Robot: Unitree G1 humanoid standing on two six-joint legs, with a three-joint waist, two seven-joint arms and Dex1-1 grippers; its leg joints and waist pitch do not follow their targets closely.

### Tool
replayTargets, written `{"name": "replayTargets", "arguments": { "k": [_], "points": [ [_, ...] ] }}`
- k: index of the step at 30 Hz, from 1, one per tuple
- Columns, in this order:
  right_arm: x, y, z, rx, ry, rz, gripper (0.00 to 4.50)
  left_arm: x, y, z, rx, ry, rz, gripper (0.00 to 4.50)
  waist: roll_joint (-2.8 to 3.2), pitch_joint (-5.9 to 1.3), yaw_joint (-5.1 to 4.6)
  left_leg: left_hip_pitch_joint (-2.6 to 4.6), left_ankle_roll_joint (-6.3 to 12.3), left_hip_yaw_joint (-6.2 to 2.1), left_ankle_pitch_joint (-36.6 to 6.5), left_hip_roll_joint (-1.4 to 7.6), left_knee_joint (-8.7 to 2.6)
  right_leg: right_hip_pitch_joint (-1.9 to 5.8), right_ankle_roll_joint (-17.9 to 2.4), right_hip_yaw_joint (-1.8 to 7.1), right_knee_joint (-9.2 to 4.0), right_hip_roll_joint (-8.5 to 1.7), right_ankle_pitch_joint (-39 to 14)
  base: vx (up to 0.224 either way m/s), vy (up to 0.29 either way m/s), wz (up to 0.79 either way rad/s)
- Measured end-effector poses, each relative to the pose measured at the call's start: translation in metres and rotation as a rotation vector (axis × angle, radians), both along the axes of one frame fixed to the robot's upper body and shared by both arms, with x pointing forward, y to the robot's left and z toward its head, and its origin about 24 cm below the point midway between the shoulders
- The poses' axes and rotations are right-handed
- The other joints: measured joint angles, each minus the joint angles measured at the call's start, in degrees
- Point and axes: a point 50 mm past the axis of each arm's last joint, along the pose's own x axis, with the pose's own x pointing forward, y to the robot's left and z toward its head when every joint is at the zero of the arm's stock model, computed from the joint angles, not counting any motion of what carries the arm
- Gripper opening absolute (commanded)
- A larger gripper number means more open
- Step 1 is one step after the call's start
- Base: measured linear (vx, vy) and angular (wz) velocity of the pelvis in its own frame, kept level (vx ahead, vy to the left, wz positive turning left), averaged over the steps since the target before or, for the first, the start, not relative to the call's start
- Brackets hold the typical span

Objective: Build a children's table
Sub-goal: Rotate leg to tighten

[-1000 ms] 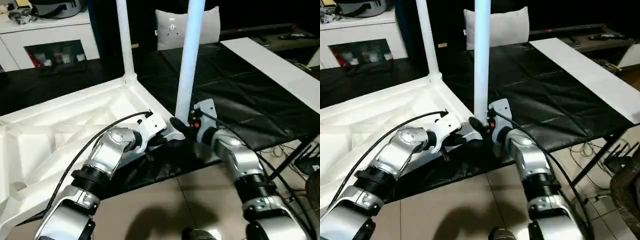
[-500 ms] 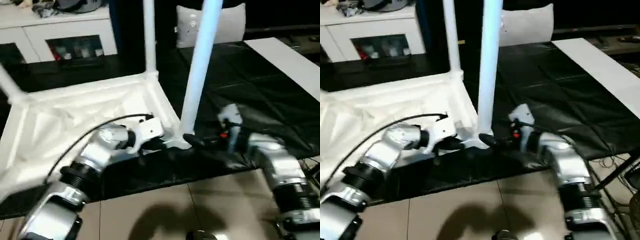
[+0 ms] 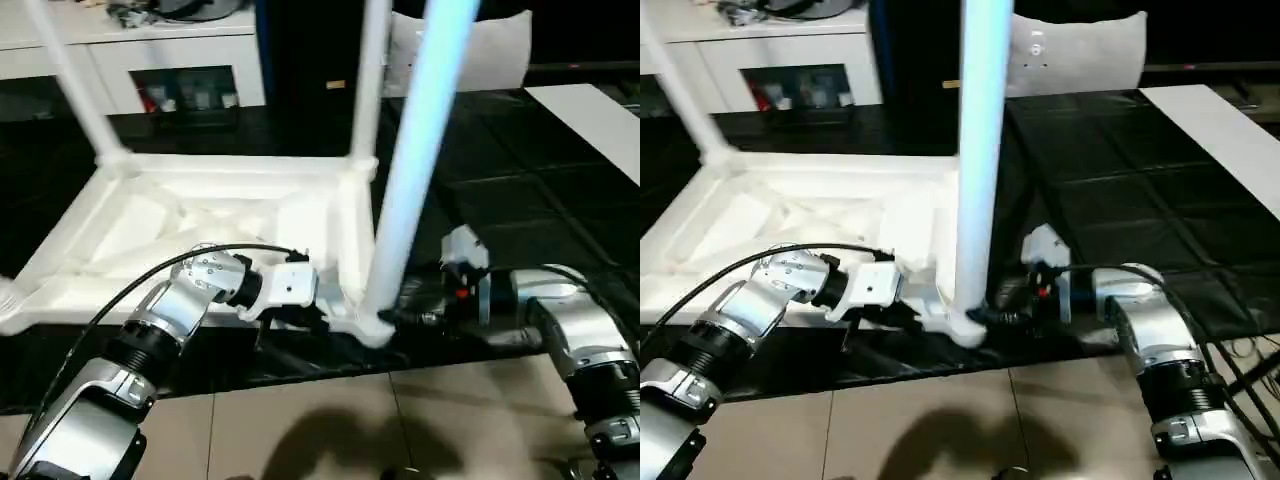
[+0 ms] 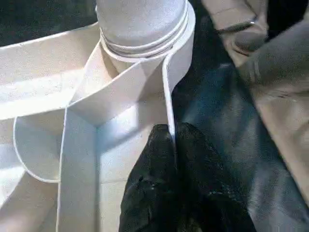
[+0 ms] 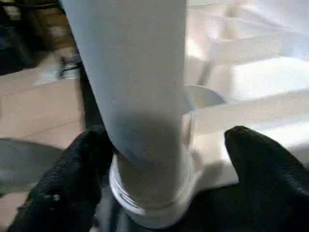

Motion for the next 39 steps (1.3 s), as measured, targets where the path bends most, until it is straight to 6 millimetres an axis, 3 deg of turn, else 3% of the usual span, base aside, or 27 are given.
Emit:
{"name": "replayTargets", "arguments": {
  "k": [1,4,7,19,24,27,30,34,39],
  "points": [
    [-0.001,0.001,-0.001,-0.001,0.012,0.014,3.68,-0.001,0.0,0.0,0.002,0.004,-0.01,0.0,-0.03,-0.02,0.13,0.01,0.0,0.03,0.0,0.0,0.01,0.0,0.0,0.03,0.0,0.0,0.0,0.0,0.0,0.0],
    [-0.003,0.003,-0.002,0.001,0.031,0.045,3.61,-0.004,-0.002,0.0,0.004,0.012,-0.041,0.0,-0.13,-0.02,0.55,0.01,0.0,0.14,0.0,0.0,0.08,-0.02,-0.01,0.2,0.01,-0.01,0.0,0.0,0.0,0.0],
    [-0.003,0.007,-0.002,0.001,0.038,0.075,3.26,-0.005,-0.002,0.0,0.004,0.022,-0.052,0.0,-0.2,-0.03,0.71,0.03,0.0,0.2,0.0,0.0,0.12,-0.03,0.0,0.39,0.04,0.03,0.01,0.0,0.0,0.0],
    [-0.006,0.012,-0.004,0.02,0.103,0.137,2.27,-0.006,-0.003,0.0,-0.001,0.037,-0.063,0.0,-0.37,-0.04,0.83,0.06,0.0,0.68,0.0,0.04,0.19,-0.08,0.0,0.8,0.06,0.06,0.0,0.0,0.0,0.0],
    [-0.006,0.015,-0.004,0.021,0.094,0.124,2.08,-0.008,-0.003,-0.001,-0.027,0.086,-0.022,0.0,-0.43,-0.07,0.73,0.11,0.0,0.8,0.0,0.07,0.18,-0.1,0.0,0.86,0.08,0.05,0.0,0.0,0.0,0.0],
    [-0.003,0.02,-0.007,0.017,0.087,0.074,2.04,-0.007,0.002,-0.003,-0.032,0.133,0.062,0.0,-0.56,-0.15,-0.07,0.2,-0.02,0.89,0.0,0.09,0.23,-0.1,0.06,0.91,0.13,0.06,-0.02,0.0,0.0,0.0],
    [0.008,0.029,-0.009,0.026,0.074,-0.086,2.02,0.0,0.005,-0.004,-0.043,0.13,0.213,0.0,-0.69,-0.14,-1.42,0.5,-0.04,1.01,0.01,0.08,0.33,-0.03,0.2,0.97,0.1,0.08,-0.07,0.0,0.0,0.0],
    [0.028,0.04,-0.011,0.032,0.069,-0.353,2.0,0.009,-0.003,-0.008,-0.083,0.114,0.423,0.0,-0.86,-0.13,-4.06,0.61,-0.04,1.01,0.0,0.04,0.5,-0.06,0.29,0.82,-0.12,0.07,-0.13,0.0,0.0,0.0],
    [0.05,0.057,-0.012,0.042,0.064,-0.606,2.0,0.018,-0.018,-0.009,-0.118,0.083,0.626,0.0,-1.04,-0.07,-6.44,0.47,-0.04,0.79,0.0,0.05,0.65,-0.05,0.31,0.04,-0.54,0.08,-0.14,0.0,0.0,0.0]
  ]
}}
